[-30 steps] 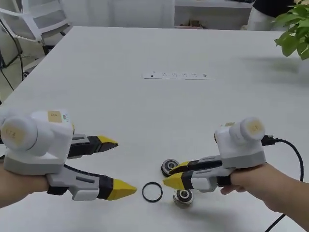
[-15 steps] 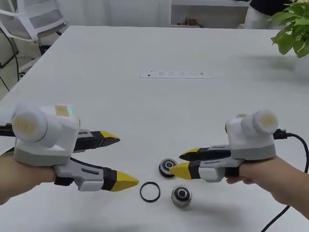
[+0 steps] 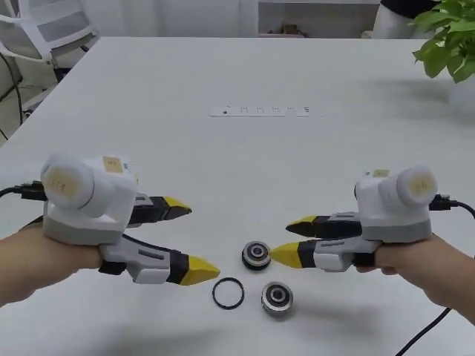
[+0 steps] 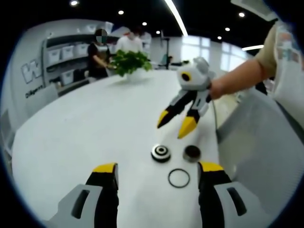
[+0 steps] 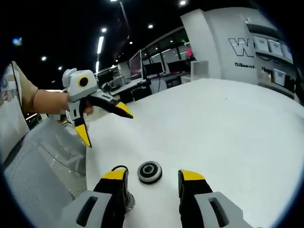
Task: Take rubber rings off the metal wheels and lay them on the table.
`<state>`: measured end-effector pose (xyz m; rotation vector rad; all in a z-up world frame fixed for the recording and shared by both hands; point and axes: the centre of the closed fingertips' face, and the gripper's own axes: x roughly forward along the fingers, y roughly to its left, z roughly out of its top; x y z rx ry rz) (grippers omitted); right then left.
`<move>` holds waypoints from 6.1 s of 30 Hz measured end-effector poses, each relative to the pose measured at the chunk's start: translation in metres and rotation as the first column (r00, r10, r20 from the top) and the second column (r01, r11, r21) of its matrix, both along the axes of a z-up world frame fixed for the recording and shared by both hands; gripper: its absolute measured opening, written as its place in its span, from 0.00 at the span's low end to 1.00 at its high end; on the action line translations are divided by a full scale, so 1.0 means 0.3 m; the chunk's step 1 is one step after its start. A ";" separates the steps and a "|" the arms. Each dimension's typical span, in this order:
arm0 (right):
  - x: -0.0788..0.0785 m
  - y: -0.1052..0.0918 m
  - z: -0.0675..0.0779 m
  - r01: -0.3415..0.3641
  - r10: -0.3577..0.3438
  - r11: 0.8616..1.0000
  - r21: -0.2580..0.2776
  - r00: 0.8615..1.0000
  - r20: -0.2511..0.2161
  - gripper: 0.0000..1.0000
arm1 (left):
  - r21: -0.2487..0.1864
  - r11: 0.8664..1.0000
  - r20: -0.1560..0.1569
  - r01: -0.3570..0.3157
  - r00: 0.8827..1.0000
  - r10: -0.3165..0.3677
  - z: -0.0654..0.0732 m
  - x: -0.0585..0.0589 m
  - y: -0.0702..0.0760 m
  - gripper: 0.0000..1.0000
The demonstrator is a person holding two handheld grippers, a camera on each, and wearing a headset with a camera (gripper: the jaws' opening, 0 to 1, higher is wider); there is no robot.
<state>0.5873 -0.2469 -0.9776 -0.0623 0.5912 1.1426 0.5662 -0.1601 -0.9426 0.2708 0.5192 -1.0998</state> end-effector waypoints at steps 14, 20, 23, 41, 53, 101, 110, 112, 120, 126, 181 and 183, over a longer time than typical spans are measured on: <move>0.004 0.001 -0.042 -0.030 0.031 0.998 -0.046 0.999 0.023 0.40 | 0.009 1.000 -0.020 0.030 0.999 -0.030 -0.039 0.026 -0.043 0.65; 0.000 0.016 -0.053 -0.053 0.055 0.997 -0.056 0.998 0.031 0.39 | 0.009 0.999 -0.026 0.039 0.999 -0.039 -0.054 0.036 -0.060 0.64; 0.000 0.018 -0.059 -0.060 0.062 0.996 -0.059 0.998 0.034 0.39 | 0.014 0.999 -0.030 0.048 0.998 -0.048 -0.065 0.035 -0.071 0.63; -0.011 0.031 -0.104 -0.077 0.080 0.994 -0.074 0.996 0.034 0.37 | 0.016 0.998 -0.054 0.067 0.996 -0.066 -0.125 0.056 -0.129 0.55; -0.019 0.031 -0.117 -0.081 0.083 0.994 -0.069 0.996 0.028 0.36 | 0.014 0.996 -0.076 0.085 0.994 -0.083 -0.153 0.048 -0.183 0.48; -0.019 0.062 -0.114 -0.087 0.088 0.995 -0.044 0.995 0.035 0.34 | 0.062 0.995 -0.009 0.083 0.997 -0.082 -0.193 0.075 -0.229 0.14; -0.023 0.092 -0.117 -0.104 0.107 0.993 -0.055 0.993 0.056 0.31 | 0.051 0.996 -0.008 0.071 0.997 -0.071 -0.192 0.076 -0.228 0.14; -0.023 0.096 -0.117 -0.108 0.112 0.992 -0.060 0.992 0.063 0.30 | 0.050 0.996 -0.008 0.072 0.997 -0.071 -0.192 0.076 -0.228 0.14; -0.013 0.090 -0.125 -0.102 0.109 0.991 -0.083 0.990 0.087 0.25 | 0.049 0.996 -0.008 0.070 0.998 -0.069 -0.193 0.076 -0.228 0.14; -0.018 0.081 -0.130 -0.107 0.117 0.989 -0.102 0.989 0.095 0.23 | 0.048 0.996 -0.006 0.069 0.998 -0.068 -0.193 0.075 -0.228 0.14; -0.015 0.037 -0.139 -0.034 0.035 0.996 -0.085 0.999 0.016 0.00 | 0.047 0.997 0.006 0.056 0.998 -0.056 -0.194 0.075 -0.228 0.14; -0.015 0.036 -0.137 -0.028 0.030 0.996 -0.084 0.999 0.014 0.00 | 0.049 0.997 0.010 0.053 0.999 -0.054 -0.194 0.075 -0.228 0.14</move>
